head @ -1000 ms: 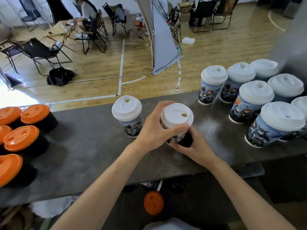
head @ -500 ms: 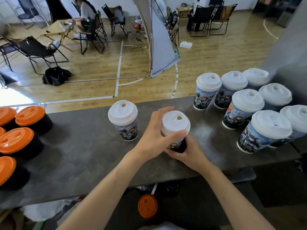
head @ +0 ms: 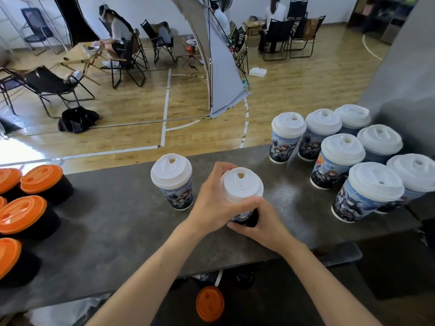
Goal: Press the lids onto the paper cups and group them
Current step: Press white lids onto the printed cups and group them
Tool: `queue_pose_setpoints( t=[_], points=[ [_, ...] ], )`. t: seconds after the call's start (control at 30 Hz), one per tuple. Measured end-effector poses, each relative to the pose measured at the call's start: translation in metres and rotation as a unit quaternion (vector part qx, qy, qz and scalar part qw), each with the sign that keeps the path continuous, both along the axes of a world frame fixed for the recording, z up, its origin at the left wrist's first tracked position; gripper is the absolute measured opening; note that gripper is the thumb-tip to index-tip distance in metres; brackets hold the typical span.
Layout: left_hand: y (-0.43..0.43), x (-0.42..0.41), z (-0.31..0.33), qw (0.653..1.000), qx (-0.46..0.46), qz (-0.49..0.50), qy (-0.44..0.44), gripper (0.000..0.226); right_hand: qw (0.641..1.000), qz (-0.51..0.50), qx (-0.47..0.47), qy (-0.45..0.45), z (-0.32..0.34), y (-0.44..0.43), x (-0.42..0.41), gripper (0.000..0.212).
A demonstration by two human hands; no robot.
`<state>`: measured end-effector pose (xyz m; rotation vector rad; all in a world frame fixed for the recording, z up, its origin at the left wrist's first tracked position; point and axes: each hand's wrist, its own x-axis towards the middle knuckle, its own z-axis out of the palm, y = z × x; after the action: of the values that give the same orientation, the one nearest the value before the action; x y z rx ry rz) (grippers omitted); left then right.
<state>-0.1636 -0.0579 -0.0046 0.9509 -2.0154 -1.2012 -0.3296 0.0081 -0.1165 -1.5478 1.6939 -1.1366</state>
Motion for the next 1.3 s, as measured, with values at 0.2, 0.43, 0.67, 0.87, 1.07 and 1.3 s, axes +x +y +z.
queue_pose_setpoints(
  t=[0.2, 0.43, 0.67, 0.87, 1.07, 1.3],
  points=[
    [-0.008, -0.003, 0.007, 0.998, -0.020, -0.049, -0.036, 0.065, 1.000, 0.004, -0.005, -0.030, 0.001, 0.000, 0.001, 0.067],
    [0.000, -0.011, -0.003, 0.999, 0.040, -0.030, 0.005, 0.067, 0.995, -0.006, -0.009, -0.095, 0.004, 0.002, 0.000, 0.084],
    [0.002, -0.013, -0.012, 0.999, 0.014, -0.002, 0.051, 0.069, 0.996, 0.010, -0.007, -0.090, 0.004, -0.001, 0.001, 0.080],
    [-0.007, -0.009, -0.010, 0.998, 0.031, -0.052, 0.031, 0.072, 0.994, 0.013, 0.016, -0.112, 0.005, 0.001, -0.003, 0.074],
    [-0.006, -0.021, 0.041, 0.981, 0.155, 0.036, 0.110, 0.057, 0.959, 0.003, 0.002, -0.282, 0.067, 0.023, 0.018, 0.059],
    [-0.009, -0.014, 0.097, 0.912, 0.332, -0.145, 0.195, 0.085, 0.846, 0.168, 0.038, -0.505, 0.150, 0.044, 0.039, 0.067]
  ],
)
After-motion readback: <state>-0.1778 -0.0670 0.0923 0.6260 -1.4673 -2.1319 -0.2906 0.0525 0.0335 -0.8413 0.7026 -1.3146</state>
